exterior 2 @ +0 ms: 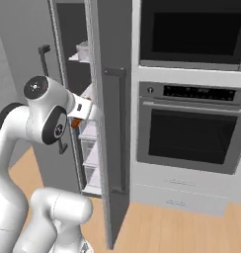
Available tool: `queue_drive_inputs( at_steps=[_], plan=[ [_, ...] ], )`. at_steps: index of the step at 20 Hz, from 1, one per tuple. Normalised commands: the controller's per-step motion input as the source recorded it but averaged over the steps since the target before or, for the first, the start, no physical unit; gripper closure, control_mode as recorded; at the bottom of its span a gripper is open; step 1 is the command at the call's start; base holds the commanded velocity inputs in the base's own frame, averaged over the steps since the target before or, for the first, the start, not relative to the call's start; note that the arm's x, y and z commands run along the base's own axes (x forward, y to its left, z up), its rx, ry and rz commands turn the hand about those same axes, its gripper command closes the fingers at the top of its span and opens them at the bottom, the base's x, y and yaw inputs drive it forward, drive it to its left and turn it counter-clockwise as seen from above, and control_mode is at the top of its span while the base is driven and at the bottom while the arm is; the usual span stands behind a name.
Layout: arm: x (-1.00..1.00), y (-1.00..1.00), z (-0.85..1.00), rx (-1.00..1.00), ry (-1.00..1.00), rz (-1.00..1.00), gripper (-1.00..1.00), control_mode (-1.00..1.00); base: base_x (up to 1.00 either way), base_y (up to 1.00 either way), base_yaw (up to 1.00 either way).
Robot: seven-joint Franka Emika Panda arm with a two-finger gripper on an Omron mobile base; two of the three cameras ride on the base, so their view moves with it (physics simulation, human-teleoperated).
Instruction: Place one garlic and one chicken drumstick in each tupperware on the nearby counter, to pack two identical lunches.
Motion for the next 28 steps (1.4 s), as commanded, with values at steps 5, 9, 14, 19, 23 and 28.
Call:
queue_drive_inputs(
  at_steps=[5,9,14,19,23,28],
  plan=[
    [0.0,0.0,0.0,0.0,0.0,0.0,1.0,1.0,-0.11,-1.0,-0.26],
    [0.0,0.0,0.0,0.0,0.0,0.0,1.0,1.0,0.05,-1.0,-0.38],
    [0.0,0.0,0.0,0.0,0.0,0.0,1.0,1.0,0.34,-1.0,-0.36],
    [0.0,0.0,0.0,0.0,0.0,0.0,1.0,1.0,0.8,-0.95,-0.24],
    [0.0,0.0,0.0,0.0,0.0,0.0,1.0,1.0,1.0,-0.75,-0.08],
    [0.0,0.0,0.0,0.0,0.0,0.0,1.0,1.0,1.0,-0.7,0.02]
  ],
)
